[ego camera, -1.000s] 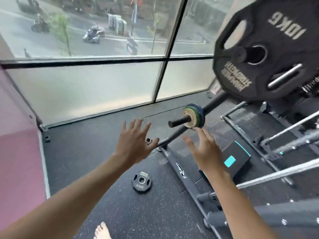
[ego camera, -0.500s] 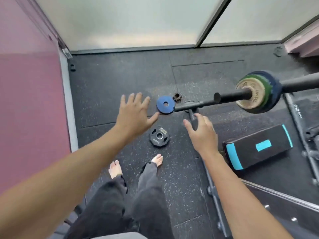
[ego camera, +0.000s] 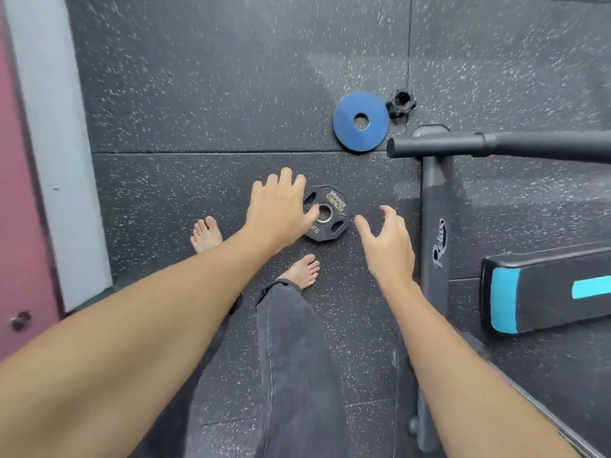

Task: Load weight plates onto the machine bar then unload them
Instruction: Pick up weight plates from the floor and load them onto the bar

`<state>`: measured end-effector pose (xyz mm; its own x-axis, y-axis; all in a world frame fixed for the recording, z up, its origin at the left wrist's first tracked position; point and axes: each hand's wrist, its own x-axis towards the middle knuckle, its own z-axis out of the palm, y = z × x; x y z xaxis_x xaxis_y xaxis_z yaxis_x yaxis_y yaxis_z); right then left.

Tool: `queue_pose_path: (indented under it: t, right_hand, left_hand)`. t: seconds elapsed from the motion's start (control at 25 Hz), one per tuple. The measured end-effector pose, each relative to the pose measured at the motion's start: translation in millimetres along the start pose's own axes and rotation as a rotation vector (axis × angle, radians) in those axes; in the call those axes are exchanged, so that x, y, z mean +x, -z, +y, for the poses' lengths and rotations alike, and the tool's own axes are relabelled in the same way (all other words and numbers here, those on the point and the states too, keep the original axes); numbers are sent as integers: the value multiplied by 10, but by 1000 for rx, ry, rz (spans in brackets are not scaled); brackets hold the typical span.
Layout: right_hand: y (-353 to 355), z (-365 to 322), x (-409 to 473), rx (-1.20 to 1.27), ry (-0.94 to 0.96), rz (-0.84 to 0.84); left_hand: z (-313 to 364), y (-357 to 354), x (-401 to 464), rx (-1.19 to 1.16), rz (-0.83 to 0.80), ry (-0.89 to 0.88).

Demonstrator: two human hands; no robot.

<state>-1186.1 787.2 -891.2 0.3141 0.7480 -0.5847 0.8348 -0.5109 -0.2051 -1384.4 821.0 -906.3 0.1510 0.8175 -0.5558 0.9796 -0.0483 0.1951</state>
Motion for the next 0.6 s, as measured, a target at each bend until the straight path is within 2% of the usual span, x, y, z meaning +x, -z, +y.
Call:
queue_pose_path:
  t: [0.16,0.32,0.6]
  right_hand:
    - [-983,397,724,-42,-120,-59]
    - [-1881,698,1347,-54,-164,-94]
    - [-2721,955,2025,33,-266,-61]
  left_hand:
    - [-51,-1068,667,-59,-65,35]
    - [-44,-2013,1238,-86,-91,44]
    - [165,-2869,1953,-47,-59,95]
